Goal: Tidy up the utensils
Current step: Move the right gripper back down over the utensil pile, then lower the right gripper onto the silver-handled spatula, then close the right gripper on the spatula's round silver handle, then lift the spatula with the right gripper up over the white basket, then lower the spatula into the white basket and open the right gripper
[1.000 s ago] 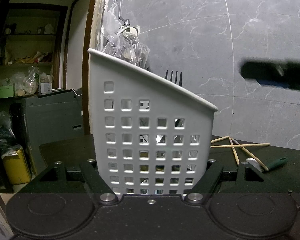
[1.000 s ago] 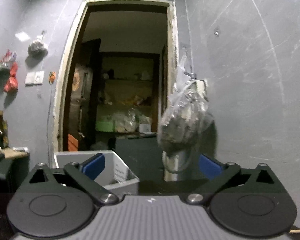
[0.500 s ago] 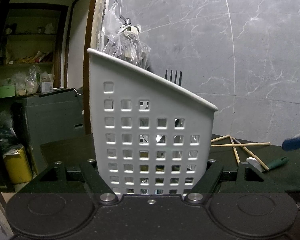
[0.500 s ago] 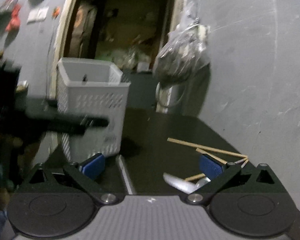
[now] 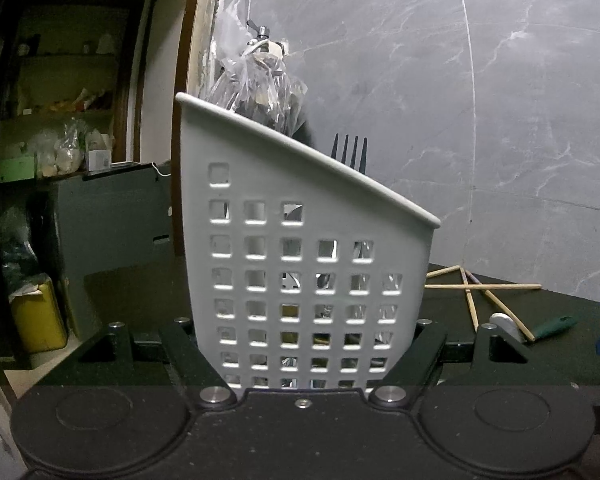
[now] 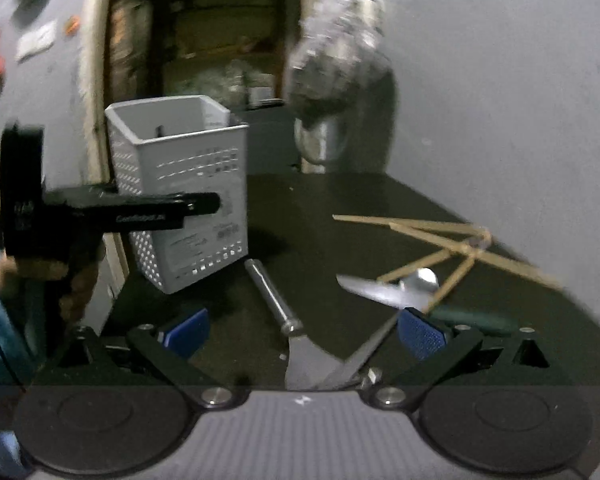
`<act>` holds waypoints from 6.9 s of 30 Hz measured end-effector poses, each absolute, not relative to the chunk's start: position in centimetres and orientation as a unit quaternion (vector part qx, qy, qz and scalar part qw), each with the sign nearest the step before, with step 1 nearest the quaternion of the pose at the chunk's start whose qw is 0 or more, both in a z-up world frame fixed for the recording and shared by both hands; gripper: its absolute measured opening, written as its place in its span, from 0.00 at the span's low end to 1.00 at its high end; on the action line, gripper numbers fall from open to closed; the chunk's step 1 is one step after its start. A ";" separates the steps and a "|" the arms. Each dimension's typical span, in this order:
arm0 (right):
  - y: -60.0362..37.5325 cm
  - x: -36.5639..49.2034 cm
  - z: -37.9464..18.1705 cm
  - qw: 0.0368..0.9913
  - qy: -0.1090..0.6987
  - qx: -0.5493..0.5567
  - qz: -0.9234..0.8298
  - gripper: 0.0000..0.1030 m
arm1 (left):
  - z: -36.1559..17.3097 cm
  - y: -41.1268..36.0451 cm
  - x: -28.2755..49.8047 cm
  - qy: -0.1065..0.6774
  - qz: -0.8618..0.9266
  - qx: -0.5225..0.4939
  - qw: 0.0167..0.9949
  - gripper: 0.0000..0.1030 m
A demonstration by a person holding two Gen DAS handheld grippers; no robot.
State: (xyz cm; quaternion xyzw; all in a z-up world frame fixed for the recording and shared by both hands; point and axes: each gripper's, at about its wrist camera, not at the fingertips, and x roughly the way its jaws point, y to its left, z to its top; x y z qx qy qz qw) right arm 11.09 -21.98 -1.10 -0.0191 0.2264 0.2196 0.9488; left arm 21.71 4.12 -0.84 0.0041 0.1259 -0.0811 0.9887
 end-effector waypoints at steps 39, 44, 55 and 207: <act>-15.4 18.7 -0.8 0.916 0.309 -0.158 0.203 1.00 | -0.4 4.6 22.1 0.153 -0.099 0.002 0.983 0.75; -13.3 20.3 -1.4 0.895 0.322 -0.193 0.239 1.00 | -0.4 4.6 22.1 0.155 -0.097 0.001 0.983 0.75; -13.1 22.1 -1.8 0.872 0.337 -0.198 0.294 0.99 | -0.2 4.0 22.1 0.161 -0.082 -0.002 0.983 0.75; -14.3 18.4 7.4 0.931 -0.018 0.032 0.364 1.00 | -1.0 4.4 22.8 0.185 -0.078 -0.006 0.980 0.77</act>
